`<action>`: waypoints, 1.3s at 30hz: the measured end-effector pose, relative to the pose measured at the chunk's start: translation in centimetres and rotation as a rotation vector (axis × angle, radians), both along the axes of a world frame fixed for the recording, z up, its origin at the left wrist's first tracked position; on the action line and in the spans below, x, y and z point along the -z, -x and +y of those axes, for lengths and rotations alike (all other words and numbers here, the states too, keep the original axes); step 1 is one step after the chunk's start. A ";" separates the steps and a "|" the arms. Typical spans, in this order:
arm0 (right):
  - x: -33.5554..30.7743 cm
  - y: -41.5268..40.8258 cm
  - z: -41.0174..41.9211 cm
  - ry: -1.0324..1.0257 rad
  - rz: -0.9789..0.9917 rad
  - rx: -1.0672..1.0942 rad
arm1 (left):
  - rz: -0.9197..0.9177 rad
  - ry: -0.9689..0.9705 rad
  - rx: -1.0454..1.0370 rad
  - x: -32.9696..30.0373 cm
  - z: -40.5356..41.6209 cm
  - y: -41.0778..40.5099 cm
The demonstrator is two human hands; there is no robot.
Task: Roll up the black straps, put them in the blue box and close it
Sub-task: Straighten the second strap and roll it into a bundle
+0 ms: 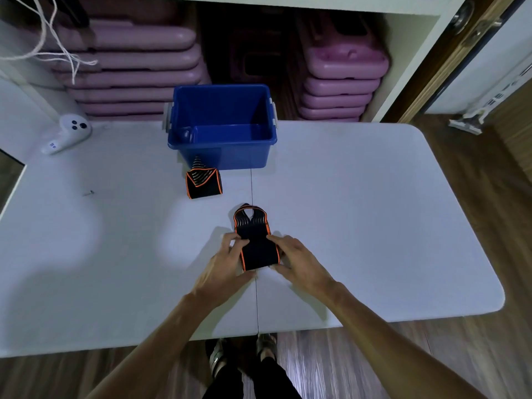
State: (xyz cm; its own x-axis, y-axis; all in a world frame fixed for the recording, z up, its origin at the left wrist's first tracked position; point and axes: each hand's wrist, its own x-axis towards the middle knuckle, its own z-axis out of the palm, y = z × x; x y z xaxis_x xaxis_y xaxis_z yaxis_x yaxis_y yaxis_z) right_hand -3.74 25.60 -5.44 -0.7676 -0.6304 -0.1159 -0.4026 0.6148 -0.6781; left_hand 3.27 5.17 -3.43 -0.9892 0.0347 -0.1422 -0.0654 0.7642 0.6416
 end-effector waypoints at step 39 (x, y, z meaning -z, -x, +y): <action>-6.5 8.7 -4.5 0.235 -0.419 0.037 | 0.072 -0.330 -0.300 -4.1 -3.5 7.0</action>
State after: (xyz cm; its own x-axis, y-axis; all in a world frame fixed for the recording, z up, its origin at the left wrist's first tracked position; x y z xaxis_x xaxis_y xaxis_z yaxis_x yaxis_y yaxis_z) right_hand -12.44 21.05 1.10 -0.7079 -0.6495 -0.2774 -0.0457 0.4341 -0.8997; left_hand -3.76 1.69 0.69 -0.9693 -0.2235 -0.1023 -0.1995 0.4721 0.8587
